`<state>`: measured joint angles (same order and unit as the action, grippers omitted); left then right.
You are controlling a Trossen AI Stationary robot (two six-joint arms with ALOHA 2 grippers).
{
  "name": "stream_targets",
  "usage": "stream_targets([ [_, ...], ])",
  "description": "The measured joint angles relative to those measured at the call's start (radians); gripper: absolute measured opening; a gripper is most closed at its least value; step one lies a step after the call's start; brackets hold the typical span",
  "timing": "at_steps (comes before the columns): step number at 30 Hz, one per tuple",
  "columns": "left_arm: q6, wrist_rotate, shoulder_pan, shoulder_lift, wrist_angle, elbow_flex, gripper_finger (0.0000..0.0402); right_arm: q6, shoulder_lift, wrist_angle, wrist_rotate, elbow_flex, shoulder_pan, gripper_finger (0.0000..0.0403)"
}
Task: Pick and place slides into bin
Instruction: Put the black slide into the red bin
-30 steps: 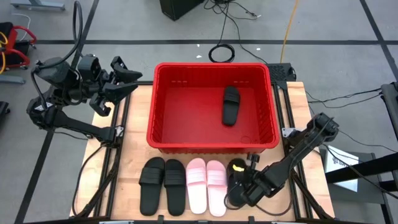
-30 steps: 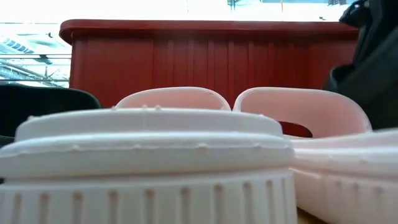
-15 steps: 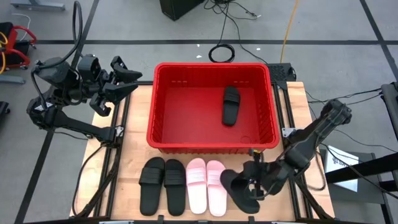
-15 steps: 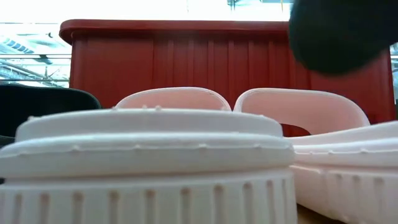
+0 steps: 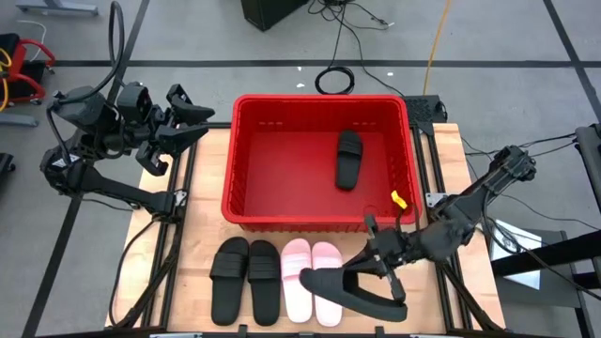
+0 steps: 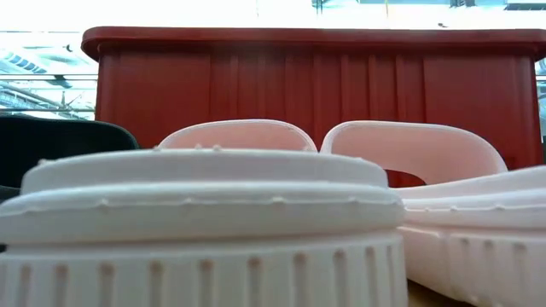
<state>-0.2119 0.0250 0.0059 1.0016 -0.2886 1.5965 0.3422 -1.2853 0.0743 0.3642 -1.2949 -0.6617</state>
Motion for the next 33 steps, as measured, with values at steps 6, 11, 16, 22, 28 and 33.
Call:
stream_targets([
  [6, 0.0, 0.0, 0.0, 0.0, 0.0, 0.0, 0.0202, -0.23, 0.001, -0.321, -0.004, 0.0, 0.055, 0.0],
  [11, 0.011, 0.0, 0.0, 0.0, 0.001, 0.0, 0.0202, -0.401, 0.001, -0.542, -0.002, -0.001, 0.105, 0.0],
  [16, 0.024, 0.0, 0.0, 0.0, 0.002, 0.0, 0.0202, -0.565, 0.001, -0.644, 0.078, -0.001, 0.157, 0.0],
  [22, 0.058, -0.022, 0.0, 0.0, 0.002, 0.0, 0.0202, -0.736, 0.0, -0.767, 0.208, -0.001, 0.224, 0.0],
  [28, 0.106, -0.037, 0.0, -0.002, 0.002, 0.0, 0.0202, -0.951, -0.001, -0.758, 0.443, -0.049, 0.244, 0.0],
  [33, 0.114, -0.037, 0.0, -0.003, 0.002, 0.0, 0.0202, -1.109, 0.001, -0.615, 0.698, -0.149, 0.25, 0.0],
])
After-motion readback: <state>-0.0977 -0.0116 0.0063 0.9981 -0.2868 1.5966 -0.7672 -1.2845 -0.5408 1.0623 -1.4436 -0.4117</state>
